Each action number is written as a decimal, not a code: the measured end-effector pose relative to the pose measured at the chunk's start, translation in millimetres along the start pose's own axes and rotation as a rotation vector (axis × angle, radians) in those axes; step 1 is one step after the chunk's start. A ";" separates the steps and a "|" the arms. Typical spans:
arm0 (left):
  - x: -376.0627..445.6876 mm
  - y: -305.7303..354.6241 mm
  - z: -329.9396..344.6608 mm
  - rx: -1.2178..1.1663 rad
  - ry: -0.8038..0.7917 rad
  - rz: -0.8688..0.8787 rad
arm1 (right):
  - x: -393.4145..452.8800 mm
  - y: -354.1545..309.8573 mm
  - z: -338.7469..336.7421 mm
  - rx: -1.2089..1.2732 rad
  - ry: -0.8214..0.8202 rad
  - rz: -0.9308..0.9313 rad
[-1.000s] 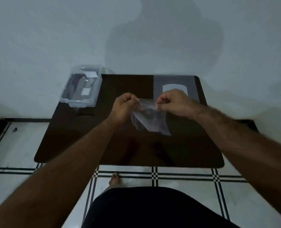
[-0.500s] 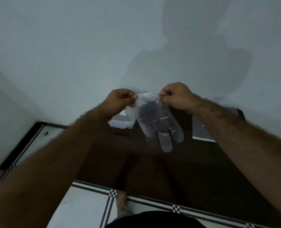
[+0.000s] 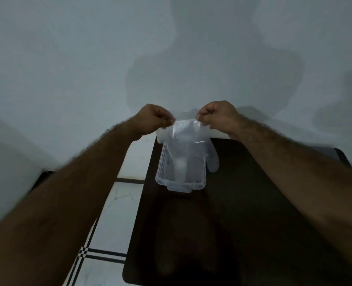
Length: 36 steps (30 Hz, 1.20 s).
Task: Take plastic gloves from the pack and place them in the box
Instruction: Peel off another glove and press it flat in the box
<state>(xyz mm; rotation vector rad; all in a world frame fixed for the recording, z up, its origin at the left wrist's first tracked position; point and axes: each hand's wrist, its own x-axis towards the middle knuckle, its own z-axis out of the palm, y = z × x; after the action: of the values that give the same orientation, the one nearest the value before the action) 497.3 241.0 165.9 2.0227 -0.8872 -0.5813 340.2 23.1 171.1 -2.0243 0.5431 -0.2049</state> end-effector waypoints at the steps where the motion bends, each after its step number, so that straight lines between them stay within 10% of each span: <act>1: 11.8 -3.3 -6.9 0.034 0.007 0.011 | 8.9 -1.5 3.0 -0.002 0.016 0.005; 13: 32.2 -21.3 -24.0 0.268 0.238 0.473 | 15.2 15.2 8.6 0.256 0.133 -0.139; 36: 26.2 -155.4 85.3 0.982 -0.271 0.408 | 21.1 130.3 105.5 -1.038 -0.527 -0.307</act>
<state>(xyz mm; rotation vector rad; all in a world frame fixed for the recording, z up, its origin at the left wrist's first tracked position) 515.8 240.8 -12.4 2.4947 -1.9725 -0.1785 359.3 43.3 4.4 -3.0062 -0.0520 0.5354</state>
